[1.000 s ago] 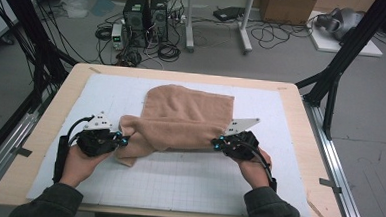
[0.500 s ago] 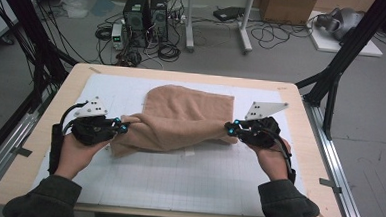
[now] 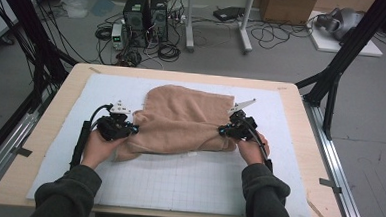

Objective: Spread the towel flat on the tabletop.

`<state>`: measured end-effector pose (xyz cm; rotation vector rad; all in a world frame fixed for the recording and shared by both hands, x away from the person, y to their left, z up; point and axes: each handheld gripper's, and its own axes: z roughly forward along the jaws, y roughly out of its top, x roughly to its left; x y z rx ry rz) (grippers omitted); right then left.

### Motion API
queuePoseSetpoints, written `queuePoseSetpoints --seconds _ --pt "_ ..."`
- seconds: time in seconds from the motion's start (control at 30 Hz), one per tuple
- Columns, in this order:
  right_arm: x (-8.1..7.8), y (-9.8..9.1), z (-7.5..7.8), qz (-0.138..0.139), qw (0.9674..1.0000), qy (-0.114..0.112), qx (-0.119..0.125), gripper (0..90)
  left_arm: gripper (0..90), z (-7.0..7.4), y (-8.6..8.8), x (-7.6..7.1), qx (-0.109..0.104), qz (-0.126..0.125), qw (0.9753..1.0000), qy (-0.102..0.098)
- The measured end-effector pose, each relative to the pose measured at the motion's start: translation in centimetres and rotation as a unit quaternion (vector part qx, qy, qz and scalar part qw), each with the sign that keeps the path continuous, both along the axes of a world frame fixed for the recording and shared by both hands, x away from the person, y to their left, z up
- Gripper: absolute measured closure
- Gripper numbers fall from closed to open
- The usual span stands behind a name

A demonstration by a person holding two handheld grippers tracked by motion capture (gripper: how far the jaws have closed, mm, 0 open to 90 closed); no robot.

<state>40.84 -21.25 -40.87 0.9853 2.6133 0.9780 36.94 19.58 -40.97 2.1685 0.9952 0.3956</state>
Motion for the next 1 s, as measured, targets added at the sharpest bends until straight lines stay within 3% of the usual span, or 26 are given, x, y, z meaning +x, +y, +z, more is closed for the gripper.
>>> queuePoseSetpoints --seconds 0.1,0.2,0.27,0.33,0.43,0.5,0.57,0.67,0.83,0.93,1.0 --pt "-0.1 -0.2 -0.3 -0.001 0.9999 -0.004 0.010 81.7 81.7 0.3 0.0 -0.3 0.001 0.004 0.9999 -0.011" --pt "-0.8 -0.7 0.8 -0.002 0.9994 -0.017 0.031 73.8 69.4 1.6 0.5 -1.4 -0.020 0.004 0.9992 -0.035" --pt "-1.8 -1.0 1.7 0.010 0.9983 -0.033 0.047 72.5 68.4 2.4 0.9 -2.2 -0.032 -0.003 0.9984 -0.046" --pt "-3.3 -1.3 2.8 0.022 0.9963 -0.064 0.053 71.5 65.8 3.2 1.2 -3.3 -0.038 -0.009 0.9976 -0.058" --pt "-5.0 -1.6 3.8 0.035 0.9939 -0.087 0.058 70.9 63.3 4.0 1.6 -4.5 -0.049 -0.019 0.9965 -0.065" --pt "-6.0 -1.5 4.0 0.052 0.9926 -0.086 0.067 70.6 61.0 4.2 1.9 -5.2 -0.056 -0.022 0.9961 -0.065" --pt "-6.8 -1.1 3.7 0.071 0.9921 -0.084 0.061 68.5 56.3 4.1 2.1 -5.8 -0.058 -0.024 0.9960 -0.064" --pt "-7.6 -0.1 2.4 0.092 0.9922 -0.073 0.041 64.3 52.7 3.3 2.0 -6.3 -0.058 -0.037 0.9958 -0.061" --pt "-7.0 1.7 -0.2 0.100 0.9931 -0.057 0.019 61.2 50.6 0.5 1.7 -5.5 -0.028 -0.034 0.9988 -0.020" --pt "-6.3 2.5 -1.1 0.099 0.9937 -0.052 0.005 61.6 58.4 -1.2 1.4 -4.8 -0.001 -0.027 0.9996 -0.005" --pt "-6.0 2.8 -1.4 0.096 0.9940 -0.052 0.002 64.6 67.1 -2.0 1.2 -4.6 -0.002 -0.025 0.9997 -0.007"
